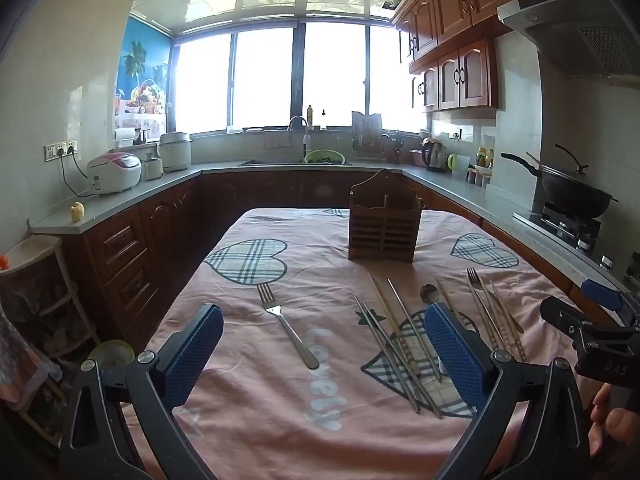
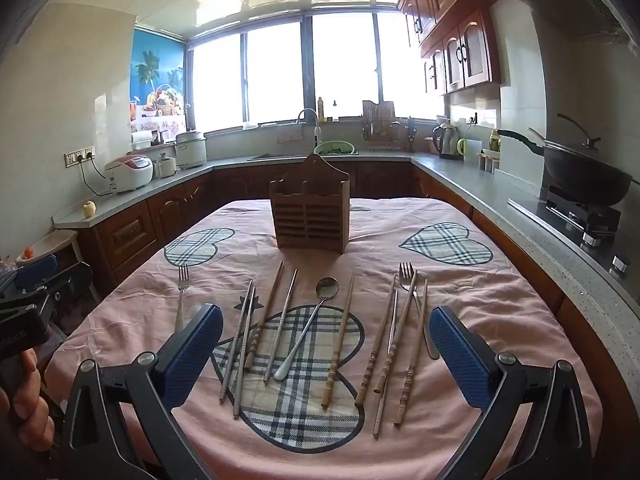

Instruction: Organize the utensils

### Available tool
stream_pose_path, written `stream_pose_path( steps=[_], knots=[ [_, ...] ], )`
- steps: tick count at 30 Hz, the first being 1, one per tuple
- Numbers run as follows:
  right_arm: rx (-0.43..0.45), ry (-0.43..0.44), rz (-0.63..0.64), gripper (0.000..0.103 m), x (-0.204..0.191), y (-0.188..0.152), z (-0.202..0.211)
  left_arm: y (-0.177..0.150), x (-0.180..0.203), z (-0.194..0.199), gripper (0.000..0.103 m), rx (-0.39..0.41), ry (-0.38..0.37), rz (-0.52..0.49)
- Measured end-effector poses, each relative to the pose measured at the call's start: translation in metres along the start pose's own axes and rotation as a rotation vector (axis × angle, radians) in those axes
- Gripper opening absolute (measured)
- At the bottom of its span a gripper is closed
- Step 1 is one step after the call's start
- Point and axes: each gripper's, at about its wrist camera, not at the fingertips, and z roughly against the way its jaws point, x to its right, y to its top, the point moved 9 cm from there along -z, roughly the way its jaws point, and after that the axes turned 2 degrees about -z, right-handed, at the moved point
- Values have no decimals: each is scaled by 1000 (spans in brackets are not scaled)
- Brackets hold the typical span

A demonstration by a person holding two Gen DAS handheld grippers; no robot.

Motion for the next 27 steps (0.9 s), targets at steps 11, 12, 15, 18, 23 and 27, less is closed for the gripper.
stream_pose_path(
  steps=[11,12,15,18,23,27],
  knots=[
    [8,18,-15,103,2,2,2,0,1,1,102,-9,10,-1],
    [10,20,-16,103,2,3,3,0,1,2,102,-10,10,0],
    [17,23,-17,103,1,4,4,0,0,4,102,-11,8,4],
    [17,26,-17,103,1,4,5,-2,1,2,102,-10,8,-1],
    [12,31,-14,103,-1,3,3,-2,0,2,102,-12,5,1],
    [15,33,-13,103,-2,4,3,-2,0,2,102,-13,5,3]
  ],
)
